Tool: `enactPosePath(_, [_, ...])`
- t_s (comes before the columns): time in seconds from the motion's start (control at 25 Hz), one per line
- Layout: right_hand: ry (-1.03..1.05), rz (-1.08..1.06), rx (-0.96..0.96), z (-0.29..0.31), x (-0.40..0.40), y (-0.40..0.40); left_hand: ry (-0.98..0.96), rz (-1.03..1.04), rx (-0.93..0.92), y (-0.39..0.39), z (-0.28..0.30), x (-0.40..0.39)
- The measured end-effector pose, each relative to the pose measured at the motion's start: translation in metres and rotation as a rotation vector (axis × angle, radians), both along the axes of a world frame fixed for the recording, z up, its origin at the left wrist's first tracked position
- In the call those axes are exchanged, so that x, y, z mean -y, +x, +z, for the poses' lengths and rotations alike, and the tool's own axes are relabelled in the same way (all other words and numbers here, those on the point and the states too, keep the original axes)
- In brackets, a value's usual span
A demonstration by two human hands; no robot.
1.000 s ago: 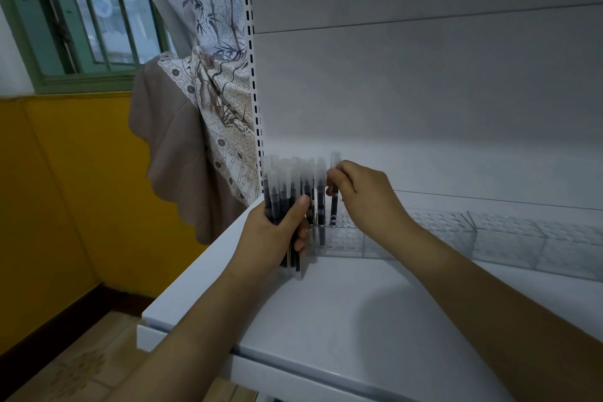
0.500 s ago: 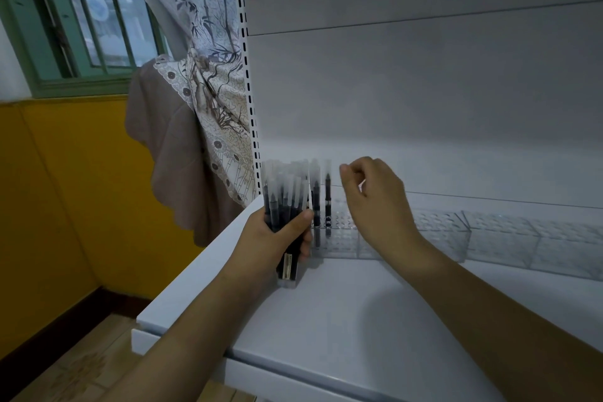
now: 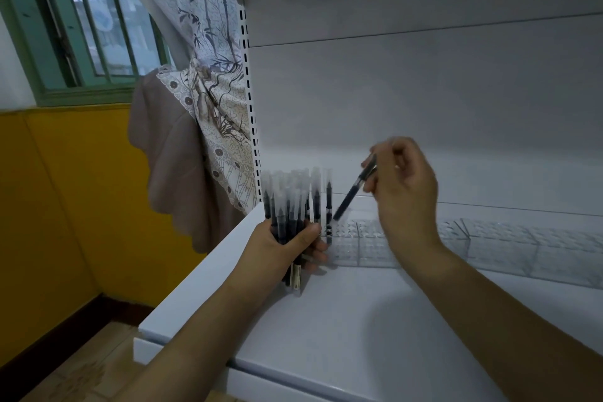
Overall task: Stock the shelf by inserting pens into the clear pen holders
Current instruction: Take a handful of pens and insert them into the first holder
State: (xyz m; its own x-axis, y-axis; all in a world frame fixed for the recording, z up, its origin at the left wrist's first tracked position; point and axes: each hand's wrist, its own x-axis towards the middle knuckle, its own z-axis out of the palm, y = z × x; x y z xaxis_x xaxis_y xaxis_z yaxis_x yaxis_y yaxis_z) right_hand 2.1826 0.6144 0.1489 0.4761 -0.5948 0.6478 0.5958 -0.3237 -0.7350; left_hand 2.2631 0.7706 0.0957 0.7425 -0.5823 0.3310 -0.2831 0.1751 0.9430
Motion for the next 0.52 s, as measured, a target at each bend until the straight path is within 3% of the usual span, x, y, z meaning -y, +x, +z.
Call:
enactPosePath(0.08, [-0.084, -0.079, 0.020, -0.001, 0.000, 0.001, 0.037, 0.065, 0.050, 0.003, -0.001, -0.001])
enactPosePath(0.32, [-0.355, -0.105, -0.155, -0.014, -0.004, 0.010, 0.065, 0.085, 0.111, 0.002, 0.002, -0.002])
enactPosePath(0.52, [-0.351, -0.114, -0.168, -0.012, -0.004, 0.016, 0.120, 0.112, 0.151, 0.000, 0.003, 0.001])
